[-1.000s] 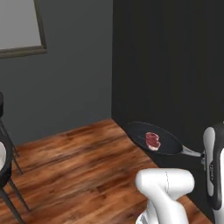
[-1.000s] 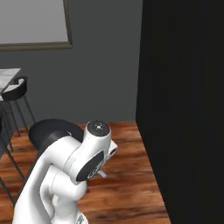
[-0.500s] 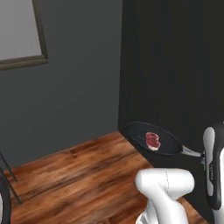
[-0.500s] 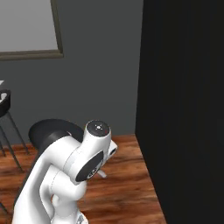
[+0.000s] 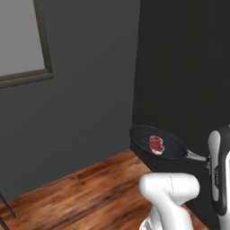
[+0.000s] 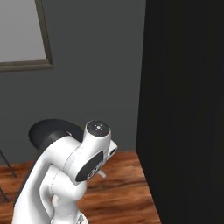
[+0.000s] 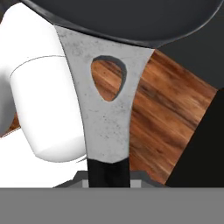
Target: Pick up the pan with the steak in it and place it on the dining table. Then place the steak on the plate.
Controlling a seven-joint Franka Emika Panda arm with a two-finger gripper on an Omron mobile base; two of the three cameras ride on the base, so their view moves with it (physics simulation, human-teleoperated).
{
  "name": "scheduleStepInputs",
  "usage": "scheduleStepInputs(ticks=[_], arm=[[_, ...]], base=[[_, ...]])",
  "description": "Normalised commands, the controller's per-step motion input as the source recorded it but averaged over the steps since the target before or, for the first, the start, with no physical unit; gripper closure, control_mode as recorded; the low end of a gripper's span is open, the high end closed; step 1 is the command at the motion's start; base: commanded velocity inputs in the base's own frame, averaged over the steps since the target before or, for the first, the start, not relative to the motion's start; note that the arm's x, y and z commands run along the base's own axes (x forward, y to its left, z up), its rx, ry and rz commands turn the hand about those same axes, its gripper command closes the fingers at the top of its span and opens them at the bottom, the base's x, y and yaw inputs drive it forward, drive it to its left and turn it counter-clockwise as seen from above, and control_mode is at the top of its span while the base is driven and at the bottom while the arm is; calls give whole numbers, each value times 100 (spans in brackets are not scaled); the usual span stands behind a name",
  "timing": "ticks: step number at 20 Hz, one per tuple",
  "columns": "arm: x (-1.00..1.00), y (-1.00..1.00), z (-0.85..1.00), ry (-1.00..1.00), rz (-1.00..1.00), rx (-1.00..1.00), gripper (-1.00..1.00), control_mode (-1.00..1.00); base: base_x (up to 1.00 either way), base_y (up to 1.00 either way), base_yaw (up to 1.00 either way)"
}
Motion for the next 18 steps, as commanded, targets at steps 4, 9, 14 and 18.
scheduleStepInputs(ticks=[4,9,14,18], arm=[[0,0,0,0,0,0,100,100],[0,0,0,0,0,0,100,100],[0,0,0,0,0,0,100,100],[0,0,0,0,0,0,100,100]], base=[[47,0,16],[5,2,33],[-1,11,40],[-3,18,40]])
